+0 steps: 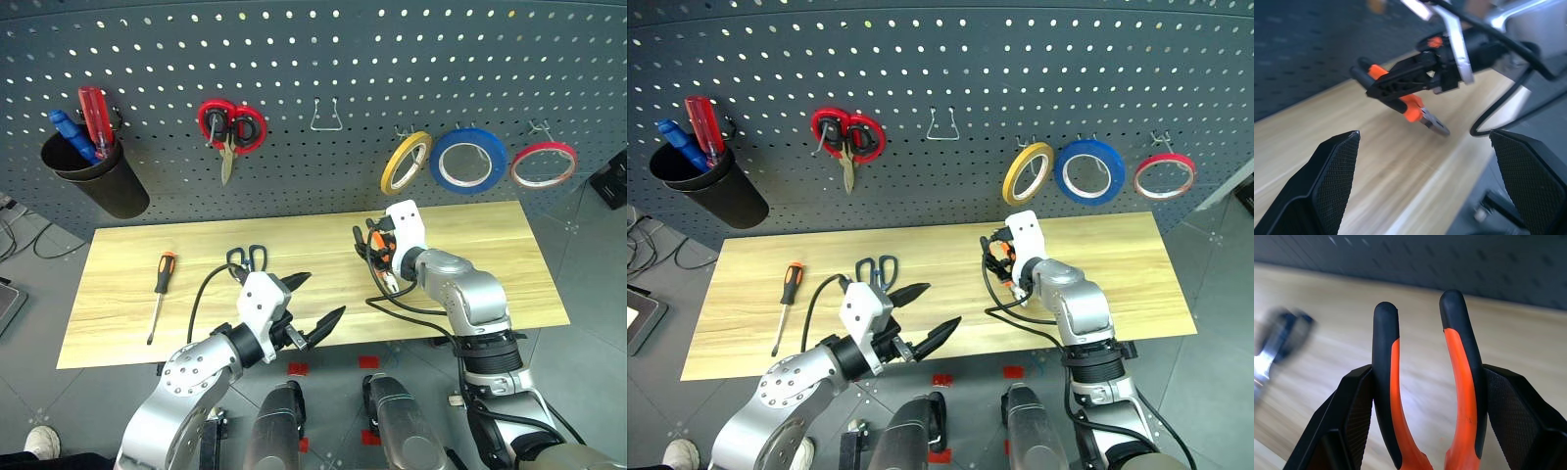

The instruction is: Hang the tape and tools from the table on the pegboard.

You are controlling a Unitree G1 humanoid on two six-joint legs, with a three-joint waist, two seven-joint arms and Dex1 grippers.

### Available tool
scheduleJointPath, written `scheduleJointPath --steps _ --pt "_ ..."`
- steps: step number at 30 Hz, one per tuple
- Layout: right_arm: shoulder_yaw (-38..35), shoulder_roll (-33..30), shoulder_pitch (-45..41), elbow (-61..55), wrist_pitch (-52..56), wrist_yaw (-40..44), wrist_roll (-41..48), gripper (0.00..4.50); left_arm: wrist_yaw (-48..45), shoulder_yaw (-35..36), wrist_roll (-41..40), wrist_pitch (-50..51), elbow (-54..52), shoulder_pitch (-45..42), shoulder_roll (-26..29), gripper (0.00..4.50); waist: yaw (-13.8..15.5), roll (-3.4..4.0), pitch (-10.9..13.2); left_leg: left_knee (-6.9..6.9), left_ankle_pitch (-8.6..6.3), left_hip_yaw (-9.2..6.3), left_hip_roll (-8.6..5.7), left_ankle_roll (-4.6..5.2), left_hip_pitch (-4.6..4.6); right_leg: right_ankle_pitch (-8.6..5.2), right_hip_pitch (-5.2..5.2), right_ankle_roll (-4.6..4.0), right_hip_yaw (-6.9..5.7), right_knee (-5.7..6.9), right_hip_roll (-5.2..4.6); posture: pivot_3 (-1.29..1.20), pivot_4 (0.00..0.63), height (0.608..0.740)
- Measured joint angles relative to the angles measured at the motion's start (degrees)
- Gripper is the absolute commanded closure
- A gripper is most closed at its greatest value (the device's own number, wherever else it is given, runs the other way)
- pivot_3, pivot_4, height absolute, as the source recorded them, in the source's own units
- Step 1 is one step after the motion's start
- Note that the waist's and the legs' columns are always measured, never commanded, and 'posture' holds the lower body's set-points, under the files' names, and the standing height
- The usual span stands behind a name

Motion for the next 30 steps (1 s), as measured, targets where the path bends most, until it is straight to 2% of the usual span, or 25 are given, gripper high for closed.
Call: scheduleJointPath --steps 5,9,12,17,22,30 --pt "-1.63 2.76 -4.04 -1.93 -4.02 -0.15 2.83 1.43 7.75 4.42 -1.19 2.94 -9.81 4.54 -2.9 0.0 0.69 -0.24 -0.97 -0.01 0.09 -0.03 0.02 -0.16 -0.17 0.01 -0.2 -0.01 -0.05 0.05 0.02 -0.01 0.201 0.74" --pt "-3.17 4.27 -7.42 -2.27 -10.01 -0.88 3.92 1.43 13.14 7.97 -2.34 4.27 -13.54 2.67 -3.73 0.0 1.46 -0.32 -2.62 -0.01 0.15 -0.02 -0.01 -0.25 -0.25 0.02 -0.3 -0.03 -0.06 0.1 0.05 0.02 0.178 0.74" --pt "-4.02 4.34 -10.17 -2.26 -13.77 -1.6 4.33 1.43 16.08 9.2 -3.03 5.47 -13.68 -1.06 -3.88 0.0 2.47 -0.45 -3.47 0.0 0.16 -0.01 -0.03 -0.26 -0.24 0.02 -0.3 -0.03 -0.07 0.14 0.14 0.03 0.167 0.74" --pt "-9.11 6.33 -15.0 -1.65 -13.31 -5.51 7.94 1.43 18.33 9.15 -2.79 6.53 -13.67 -3.93 -3.82 0.0 3.55 -0.58 -4.69 0.0 0.17 0.05 -0.04 -0.29 -0.25 0.03 -0.3 -0.04 -0.06 0.11 0.13 0.03 0.142 0.74" --pt "-9.66 6.68 -16.48 -0.92 -15.27 -6.35 8.77 1.43 19.23 9.29 -2.06 6.49 -12.88 -8.18 -3.52 0.0 3.89 -0.54 -6.03 -0.01 0.19 0.05 -0.03 -0.31 -0.24 0.03 -0.32 -0.05 -0.07 0.16 0.16 0.02 0.133 0.74" --pt "-9.41 10.82 -20.88 11.2 -28.19 -9.8 6.42 1.43 18.96 9.92 -1.64 6.43 -8.88 -15.66 -1.95 0.0 3.82 -0.55 -7.08 -0.01 0.19 0.15 -0.04 -0.32 -0.2 0.03 -0.35 -0.06 -0.05 0.31 0.24 0.01 0.143 0.74"
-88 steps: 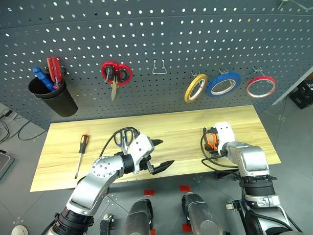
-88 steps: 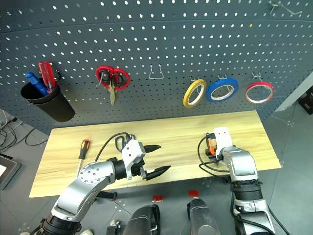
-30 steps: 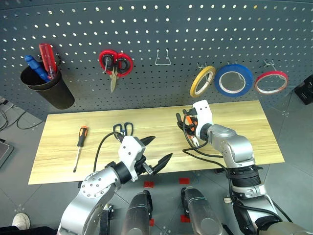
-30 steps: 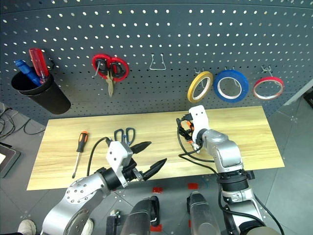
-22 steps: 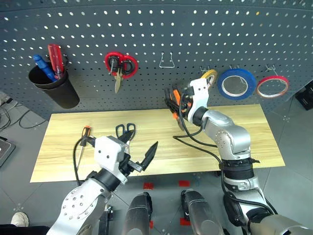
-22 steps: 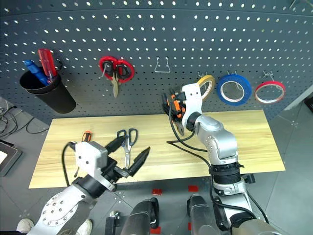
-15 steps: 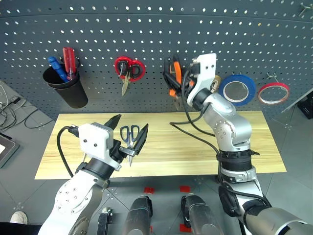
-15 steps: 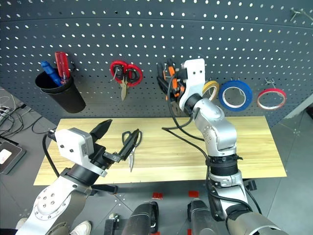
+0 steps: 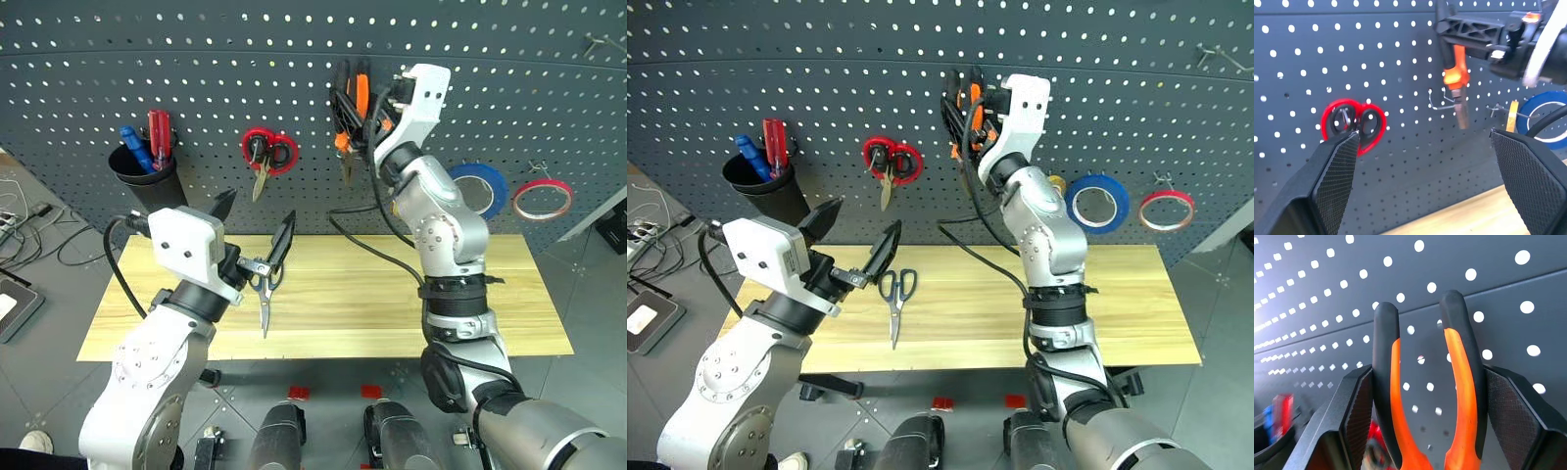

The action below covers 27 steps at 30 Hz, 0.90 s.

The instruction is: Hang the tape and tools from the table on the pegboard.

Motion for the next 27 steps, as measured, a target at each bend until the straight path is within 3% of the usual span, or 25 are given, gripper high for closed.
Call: scheduleJointPath --steps 9,27 --pt "0.33 1.15 -4.54 12.0 -13.43 -4.81 -2.61 1.43 0.08 -1.29 2.46 -2.06 7.73 -7.71 -0.31 0.0 0.1 0.0 0.0 0.06 0.01 0.03 -0.03 0.0 0.03 0.0 -0.01 0.0 0.01 0.25 -0.04 0.02 0.176 0.74" --pt "4.51 1.69 -4.87 15.96 -29.75 -10.16 -11.21 1.43 -0.33 -0.23 2.16 -0.39 7.54 -7.56 0.78 0.0 0.08 0.05 0.08 0.0 0.0 -0.03 0.02 0.02 0.13 -0.08 0.0 -0.13 -0.04 0.47 -0.11 0.06 0.23 0.74"
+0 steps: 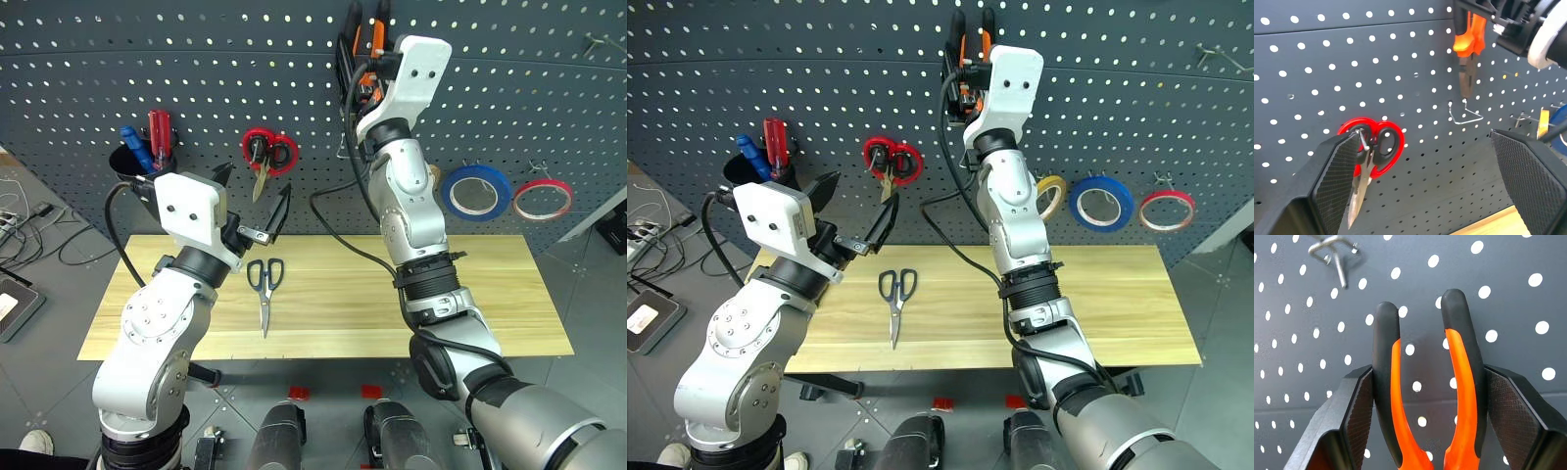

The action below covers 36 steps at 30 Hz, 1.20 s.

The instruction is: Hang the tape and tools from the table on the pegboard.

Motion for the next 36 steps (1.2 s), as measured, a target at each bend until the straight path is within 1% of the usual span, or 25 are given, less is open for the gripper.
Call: scheduleJointPath --steps 9,15,17,19,20,29,33,36 --pt "4.36 -0.64 6.09 5.28 -4.2 1.3 -2.49 1.43 0.1 -0.02 0.04 0.62 -0.55 1.94 -0.05 0.0 0.04 0.01 0.02 -0.01 0.0 -0.01 0.01 0.0 0.02 -0.02 0.01 -0.04 0.0 0.0 0.0 0.07 0.232 0.74" --pt "4.86 -0.73 6.37 5.91 -4.15 1.55 -3.76 1.43 0.15 -0.08 0.09 0.57 -0.54 1.95 -0.16 0.0 -0.01 0.02 0.04 -0.05 -0.01 -0.03 0.04 0.01 0.05 -0.05 0.01 -0.09 0.0 -0.02 0.0 0.06 0.235 0.74" --pt "4.98 -0.74 6.35 5.92 -4.09 1.39 -4.47 0.7 0.14 -0.07 0.1 0.51 -0.54 1.94 -0.16 0.0 -0.01 0.02 0.04 -0.05 -0.01 -0.03 0.04 0.01 0.06 -0.06 0.01 -0.09 0.0 -0.05 0.0 0.06 0.238 0.74" --pt "5.33 -0.74 6.35 5.92 -4.04 1.37 -4.88 0.16 0.13 -0.1 0.11 0.48 -0.53 1.94 -0.18 0.0 -0.02 0.02 0.05 -0.05 -0.04 -0.03 0.03 0.06 0.06 -0.06 0.01 -0.1 0.0 -0.14 -0.01 0.05 0.239 0.74" --pt "5.48 -0.74 6.35 5.92 -4.03 1.37 -4.94 0.03 0.11 -0.12 0.11 0.45 -0.53 1.94 -0.21 0.0 -0.03 0.02 0.06 -0.05 -0.09 -0.03 0.04 0.14 0.06 -0.06 0.01 -0.1 0.0 -0.2 -0.01 0.05 0.24 0.74" --pt "5.32 -0.97 6.87 4.82 -2.52 1.74 -5.2 0.03 -0.16 -0.23 0.11 0.29 -0.46 1.95 -0.32 0.0 -0.01 0.03 0.07 -0.05 -0.11 -0.06 0.04 0.18 0.06 -0.06 0.04 -0.1 -0.01 -0.28 -0.06 0.05 0.241 0.74" --pt "5.68 -2.32 9.57 0.81 0.54 5.55 -4.07 0.03 -0.57 -0.3 0.14 0.2 -0.33 2.03 -0.43 0.0 0.0 0.03 0.08 -0.05 -0.12 -0.06 0.03 0.2 0.06 -0.06 0.05 -0.1 -0.01 -0.31 -0.06 0.03 0.239 0.74" --pt "6.72 -3.97 12.51 -4.57 3.86 9.52 -3.33 0.03 -0.9 -0.53 0.24 0.08 -0.27 2.24 -0.56 0.0 -0.04 0.03 0.08 -0.06 -0.12 -0.07 0.04 0.21 0.06 -0.06 0.06 -0.1 -0.01 -0.31 -0.06 0.03 0.237 0.74"
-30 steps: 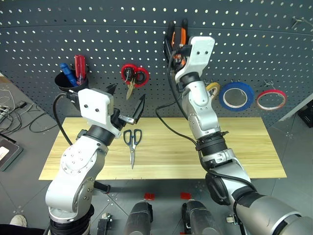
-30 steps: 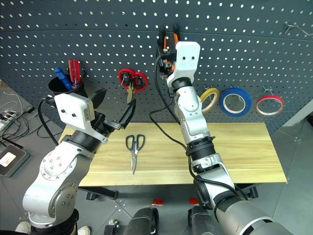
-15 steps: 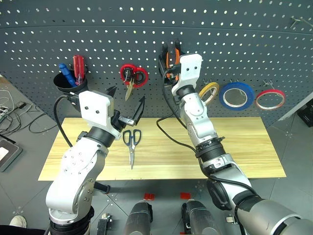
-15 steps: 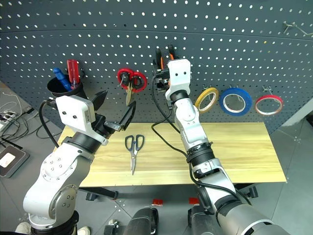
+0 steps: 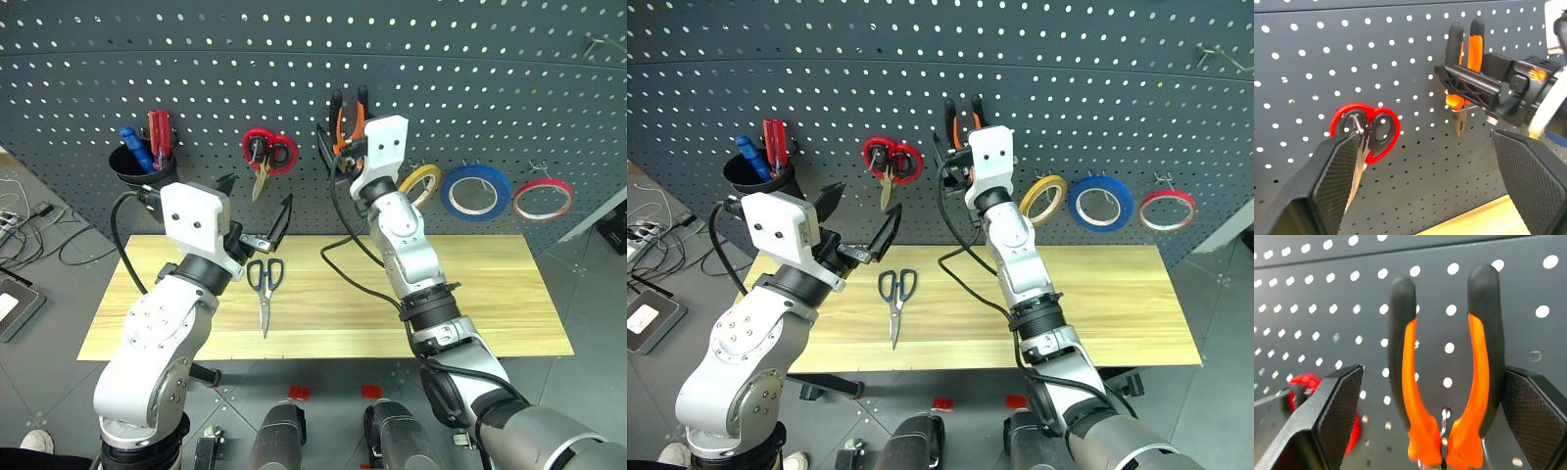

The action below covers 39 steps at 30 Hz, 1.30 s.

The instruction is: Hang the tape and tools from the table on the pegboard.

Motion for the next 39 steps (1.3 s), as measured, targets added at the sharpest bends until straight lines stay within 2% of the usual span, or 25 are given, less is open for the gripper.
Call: scheduleJointPath --steps 6,16,29,35,39 --pt "2.42 -2.23 4.71 -8.65 5.83 6.13 1.22 0.03 -0.27 -1.31 0.86 -0.93 0.37 -0.09 -0.02 0.0 -0.08 0.0 0.0 -0.02 0.0 0.0 0.01 0.01 0.01 0.0 0.0 0.0 0.01 -0.02 0.0 0.02 0.228 0.74" --pt "4.35 -6.06 7.9 -14.27 12.2 12.69 2.39 0.03 -0.27 -1.68 1.11 -1.21 0.6 1.42 -0.05 0.0 0.13 -0.01 0.0 0.0 -0.01 -0.04 -0.03 0.01 0.01 0.0 0.07 0.0 -0.04 -0.09 0.0 0.01 0.224 0.74" --pt "4.21 -8.75 9.44 -16.0 14.77 14.54 3.09 0.03 -0.05 -1.99 1.92 -1.25 0.49 3.89 -0.78 0.0 0.01 -0.01 0.0 -0.01 -0.01 -0.07 -0.02 0.01 0.04 0.0 0.12 0.0 -0.05 -0.12 0.01 0.01 0.221 0.74" --pt "4.18 -14.25 13.42 -19.53 14.66 18.68 3.51 0.03 1.32 -1.54 2.33 -1.03 0.55 8.61 -2.27 0.0 0.06 0.02 0.06 -0.02 -0.02 -0.3 -0.01 0.04 0.13 0.0 0.46 0.0 -0.1 -0.43 -0.01 0.0 0.241 0.74" --pt "4.12 -19.96 16.84 -21.9 14.73 24.84 5.57 0.03 1.28 -2.46 4.28 -2.27 1.67 13.46 -2.32 0.0 -0.04 0.15 0.29 -0.03 -0.04 -0.34 -0.03 0.06 0.16 0.0 0.54 0.0 -0.09 -0.5 -0.01 -0.02 0.263 0.74"
